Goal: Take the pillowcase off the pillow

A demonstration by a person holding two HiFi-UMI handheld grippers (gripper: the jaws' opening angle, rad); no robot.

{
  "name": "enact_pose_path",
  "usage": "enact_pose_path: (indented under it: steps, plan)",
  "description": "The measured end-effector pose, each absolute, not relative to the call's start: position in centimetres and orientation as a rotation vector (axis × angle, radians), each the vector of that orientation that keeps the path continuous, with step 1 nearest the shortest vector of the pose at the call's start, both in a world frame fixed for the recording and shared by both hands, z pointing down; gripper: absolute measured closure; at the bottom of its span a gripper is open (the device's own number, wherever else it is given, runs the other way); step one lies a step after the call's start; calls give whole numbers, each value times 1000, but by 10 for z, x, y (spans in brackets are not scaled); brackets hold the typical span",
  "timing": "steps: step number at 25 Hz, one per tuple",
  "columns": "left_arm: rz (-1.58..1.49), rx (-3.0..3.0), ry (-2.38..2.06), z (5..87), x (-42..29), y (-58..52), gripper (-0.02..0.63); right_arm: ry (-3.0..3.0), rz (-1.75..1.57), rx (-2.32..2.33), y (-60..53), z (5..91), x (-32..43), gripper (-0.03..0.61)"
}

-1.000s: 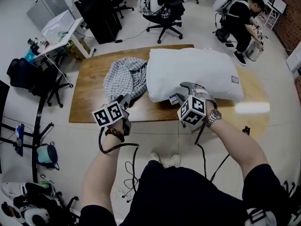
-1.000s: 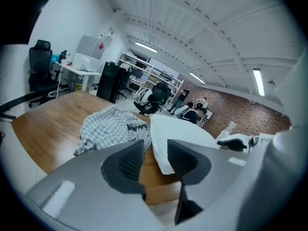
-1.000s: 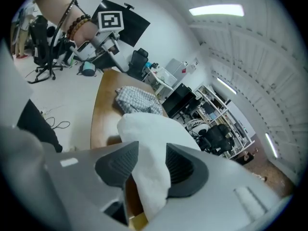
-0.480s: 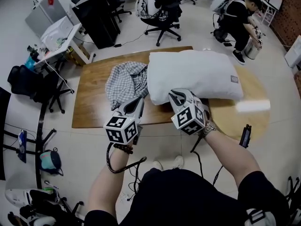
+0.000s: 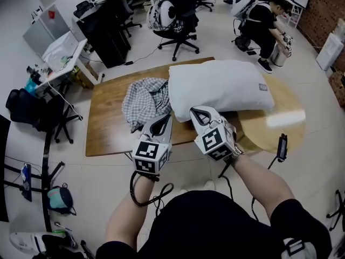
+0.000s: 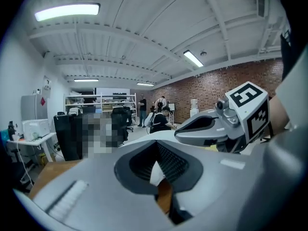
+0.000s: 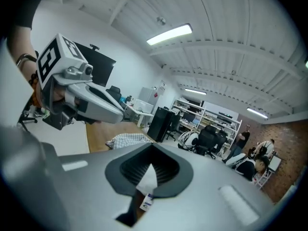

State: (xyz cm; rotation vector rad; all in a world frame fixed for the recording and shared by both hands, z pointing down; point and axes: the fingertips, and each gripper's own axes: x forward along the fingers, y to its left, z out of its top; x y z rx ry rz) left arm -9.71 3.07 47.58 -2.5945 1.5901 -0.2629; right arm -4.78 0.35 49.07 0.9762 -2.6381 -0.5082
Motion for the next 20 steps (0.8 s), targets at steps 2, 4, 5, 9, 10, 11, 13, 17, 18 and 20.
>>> enact_pose_path:
  steps: [2,4,5,9,10,11,13,17,18,20]
  plan:
    - [-279,-2576,1573,474,-104,46,609,-2641,-516,988,23,482,-58,578]
    - [-302,-2560,1560,475,-112,57,609,-2638,-530,996,39,475,-69,578]
    - [-311,-2553,1555,475,-116,60,609,-2637,-533,999,45,474,-75,578]
    - [-321,-2521,1550,468,-124,69,609,-2637,-540,1002,64,468,-90,578]
    - [-319,-2516,1550,464,-127,72,609,-2634,-543,1000,69,467,-94,578]
    - [-319,-2512,1546,462,-130,73,609,-2633,-547,997,73,467,-99,578]
    - [-334,-2509,1534,464,-137,76,609,-2631,-553,992,79,465,-109,578]
    - [-328,-2514,1536,465,-146,79,609,-2630,-563,999,88,461,-119,578]
    - [-329,-2517,1534,466,-148,80,609,-2631,-564,1003,89,460,-120,578]
    - [-330,-2517,1530,467,-151,82,609,-2635,-561,1013,91,458,-123,578]
